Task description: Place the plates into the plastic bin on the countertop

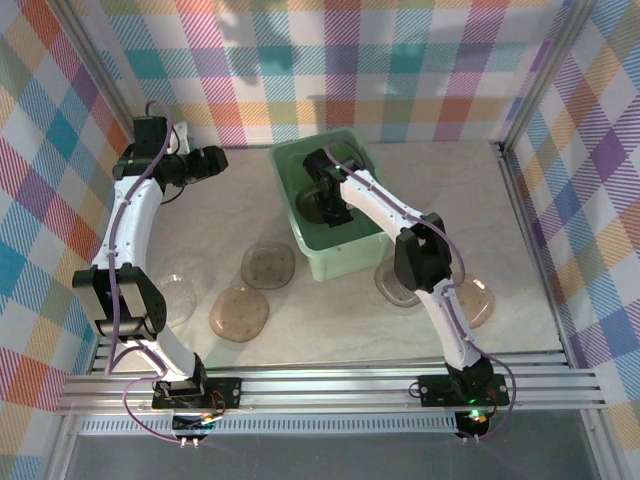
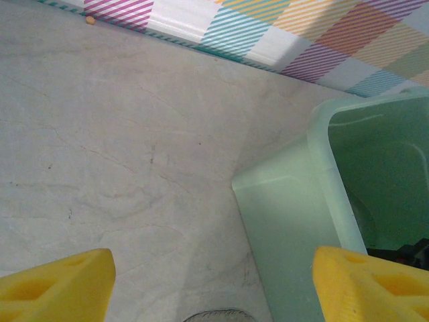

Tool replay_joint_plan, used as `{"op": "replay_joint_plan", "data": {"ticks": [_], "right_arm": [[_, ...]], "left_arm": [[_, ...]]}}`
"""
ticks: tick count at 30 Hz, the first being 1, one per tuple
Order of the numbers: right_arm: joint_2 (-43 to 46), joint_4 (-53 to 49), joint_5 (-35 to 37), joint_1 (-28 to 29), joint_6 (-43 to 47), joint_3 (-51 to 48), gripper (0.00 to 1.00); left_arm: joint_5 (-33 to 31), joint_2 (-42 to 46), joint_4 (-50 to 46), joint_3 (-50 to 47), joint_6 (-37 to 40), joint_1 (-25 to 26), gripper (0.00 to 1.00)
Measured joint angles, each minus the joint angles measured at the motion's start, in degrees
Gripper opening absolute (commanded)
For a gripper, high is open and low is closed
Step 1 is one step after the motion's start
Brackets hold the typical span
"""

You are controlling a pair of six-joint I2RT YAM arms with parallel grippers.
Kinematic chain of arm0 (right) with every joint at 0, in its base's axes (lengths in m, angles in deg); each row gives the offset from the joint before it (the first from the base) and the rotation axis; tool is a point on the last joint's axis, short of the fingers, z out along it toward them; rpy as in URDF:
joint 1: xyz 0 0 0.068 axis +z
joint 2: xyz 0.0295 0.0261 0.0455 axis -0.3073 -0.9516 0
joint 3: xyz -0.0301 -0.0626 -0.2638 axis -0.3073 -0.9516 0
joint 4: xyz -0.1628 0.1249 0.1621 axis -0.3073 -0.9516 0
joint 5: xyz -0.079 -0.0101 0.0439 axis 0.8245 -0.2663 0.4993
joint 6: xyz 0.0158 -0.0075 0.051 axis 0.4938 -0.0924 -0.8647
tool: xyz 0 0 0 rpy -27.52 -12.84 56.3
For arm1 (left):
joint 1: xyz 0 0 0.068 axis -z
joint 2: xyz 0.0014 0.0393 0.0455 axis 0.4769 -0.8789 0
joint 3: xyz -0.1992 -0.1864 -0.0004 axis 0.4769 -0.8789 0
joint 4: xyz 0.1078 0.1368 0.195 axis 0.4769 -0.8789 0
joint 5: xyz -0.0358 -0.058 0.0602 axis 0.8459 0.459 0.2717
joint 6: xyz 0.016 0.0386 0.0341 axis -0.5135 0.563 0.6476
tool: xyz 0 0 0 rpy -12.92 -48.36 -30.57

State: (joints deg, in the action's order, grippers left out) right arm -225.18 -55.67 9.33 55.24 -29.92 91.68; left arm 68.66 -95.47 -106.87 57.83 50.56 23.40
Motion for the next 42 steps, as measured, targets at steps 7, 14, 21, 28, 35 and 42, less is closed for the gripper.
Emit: {"op": "replay_joint_plan", "data": {"ticks": [7,14,21,28,35,42], "right_arm": [[-1.66,1.73,0.02,0.79,-1.75,0.52,0.00],[-2.14,2.95,0.74,1.01,-3.56,0.74,0.00],[-3.37,4.66,1.53,1.01,-4.79,0.79,0.20],[-3.72,5.99,2.21,1.01,-4.35,0.79,0.54],[-2.99,6.54,4.15,0.98,-0.94,0.63,0.99],[1.70,8.09,4.50,0.98,6.14,-1.86,0.99]], "left_arm": [[-0.02,0.46,-1.01,-1.36,0.72,-0.20,0.77],[-0.02,1.40,-1.05,-1.73,0.76,-0.37,0.77],[-0.02,1.81,-1.03,-1.90,0.76,-0.37,0.77],[0.00,1.81,-1.07,-1.90,0.74,-0.37,0.77],[0.15,1.79,-1.05,-1.90,0.68,-0.37,0.77],[1.09,1.66,-0.85,-2.38,0.22,-0.37,0.77]]}}
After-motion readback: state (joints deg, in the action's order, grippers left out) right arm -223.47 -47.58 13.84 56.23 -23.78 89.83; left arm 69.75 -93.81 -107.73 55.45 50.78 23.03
